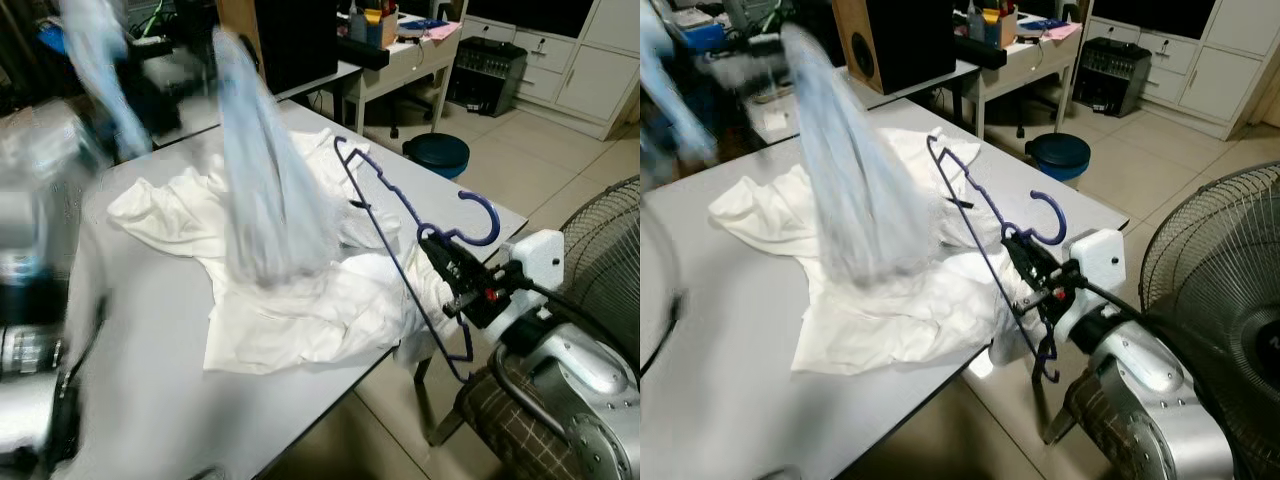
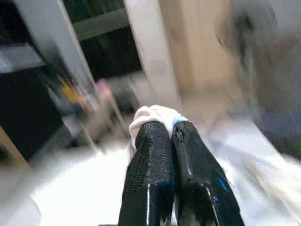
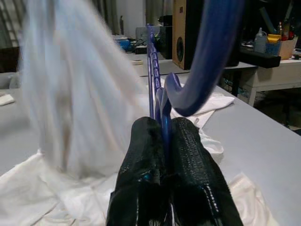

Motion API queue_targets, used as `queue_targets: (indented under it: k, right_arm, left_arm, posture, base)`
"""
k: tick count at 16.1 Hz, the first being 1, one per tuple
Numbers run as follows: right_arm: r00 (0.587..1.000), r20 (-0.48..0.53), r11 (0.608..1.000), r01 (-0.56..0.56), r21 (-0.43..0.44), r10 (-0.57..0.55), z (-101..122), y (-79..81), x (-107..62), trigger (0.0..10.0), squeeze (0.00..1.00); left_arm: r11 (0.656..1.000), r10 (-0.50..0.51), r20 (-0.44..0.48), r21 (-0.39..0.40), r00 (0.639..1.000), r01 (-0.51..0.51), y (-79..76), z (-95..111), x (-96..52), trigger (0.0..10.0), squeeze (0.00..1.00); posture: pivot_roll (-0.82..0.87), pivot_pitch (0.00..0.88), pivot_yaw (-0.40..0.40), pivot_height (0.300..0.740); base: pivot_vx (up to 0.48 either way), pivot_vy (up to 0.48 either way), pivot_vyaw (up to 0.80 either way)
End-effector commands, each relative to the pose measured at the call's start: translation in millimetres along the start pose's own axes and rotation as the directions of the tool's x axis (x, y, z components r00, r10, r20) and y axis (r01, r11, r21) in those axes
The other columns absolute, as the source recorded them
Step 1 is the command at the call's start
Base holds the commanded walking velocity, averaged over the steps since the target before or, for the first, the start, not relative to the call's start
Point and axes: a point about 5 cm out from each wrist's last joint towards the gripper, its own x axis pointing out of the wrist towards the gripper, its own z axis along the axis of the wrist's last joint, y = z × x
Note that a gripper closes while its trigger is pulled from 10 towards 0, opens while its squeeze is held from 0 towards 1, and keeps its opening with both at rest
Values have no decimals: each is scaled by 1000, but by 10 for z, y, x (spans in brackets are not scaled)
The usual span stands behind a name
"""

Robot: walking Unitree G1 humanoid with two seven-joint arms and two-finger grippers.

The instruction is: Hang hanger

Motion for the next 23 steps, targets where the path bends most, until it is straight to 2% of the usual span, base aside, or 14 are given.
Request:
queue_targets:
  k: [1, 2, 3, 4, 7, 10, 11, 13, 15, 16, 17, 18, 20, 23]
  right_arm:
    - [1000, 2, 1000, -16, -2, 16, 35, 21, -22, 10000, 0]
    - [1000, -4, 1000, -8, -14, 8, 43, 2, -70, 10000, 0]
    - [1000, -4, 1000, 21, -21, -21, 54, -56, -130, 10000, 0]
    - [999, -7, 999, 45, -17, -45, 46, -90, -153, 10000, 0]
    - [997, 8, 997, 83, -6, -83, 88, -167, -143, 10000, 0]
    - [986, -2, 986, 165, -2, -165, 49, -257, -197, 10000, 0]
    - [985, 2, 985, 175, 9, -175, 48, -256, -197, 10000, 0]
    - [986, 2, 985, 169, 20, -169, 49, -214, -180, 10000, 0]
    - [987, -4, 987, 160, 21, -160, 41, -201, -179, 10000, 0]
    - [987, -5, 987, 160, 21, -160, 39, -203, -179, 10000, 0]
    - [987, -6, 987, 161, 23, -161, 39, -200, -177, 10000, 0]
    - [987, -7, 987, 159, 23, -159, 41, -198, -172, 10000, 0]
    - [988, -6, 987, 157, 19, -156, 57, -191, -167, 10000, 0]
    - [986, -11, 986, 166, 12, -166, 64, -210, -221, 10000, 0]
  left_arm:
    - [998, -69, -59, 2, 996, 69, -87, -67, -11, 0, 0]
    - [990, -139, -155, -35, 978, 135, -219, -257, -72, 0, 0]
    - [966, -259, -283, -78, 924, 247, -393, -476, -169, 0, 0]
    - [950, -311, -329, -112, 892, 290, -472, -548, -208, 0, 0]
    - [875, -475, -255, -237, 842, 422, -827, -543, -102, 0, 0]
    - [813, -576, -256, -282, 776, 510, -1159, -675, -41, 0, 0]
    - [826, -554, -226, -272, 801, 494, -1214, -694, 59, 0, 0]
    - [901, -400, -155, -245, 903, 357, -1264, -721, 403, 0, 0]
    - [950, -241, -148, -236, 959, 202, -1258, -769, 650, 78, 0]
    - [959, -203, -165, -231, 965, 163, -1249, -807, 692, 10000, 0]
    - [950, -194, -139, -272, 971, 151, -1253, -806, 708, 10000, 0]
    - [940, -220, -126, -292, 967, 176, -1283, -801, 697, 10000, 1000]
    - [898, -385, -188, -303, 903, 320, -1462, -907, 533, 10000, 1000]
    - [890, -426, -245, -285, 871, 356, -1322, -944, 283, 10000, 1000]
  posture:
    - [-37, 0, 77, 740]
    - [-41, 0, 85, 740]
    - [-43, 0, 94, 740]
    - [-40, 0, 86, 740]
    - [-18, 0, 86, 740]
    - [-18, 0, 87, 740]
    - [-23, 0, 88, 740]
    - [-33, 0, 92, 740]
    - [-37, 0, 90, 740]
    - [-40, 0, 89, 740]
    - [-41, 0, 88, 740]
    - [-41, 0, 88, 740]
    - [-58, 0, 96, 740]
    - [-62, 0, 95, 740]
  base:
    - [0, 0, 0]
    - [0, 0, 0]
    - [0, 0, 0]
    - [0, 0, 0]
    - [0, 0, 0]
    - [0, 0, 0]
    - [0, 0, 0]
    - [0, 0, 0]
    - [0, 0, 0]
    - [0, 0, 0]
    - [0, 0, 0]
    - [0, 0, 0]
    - [0, 0, 0]
    - [0, 0, 0]
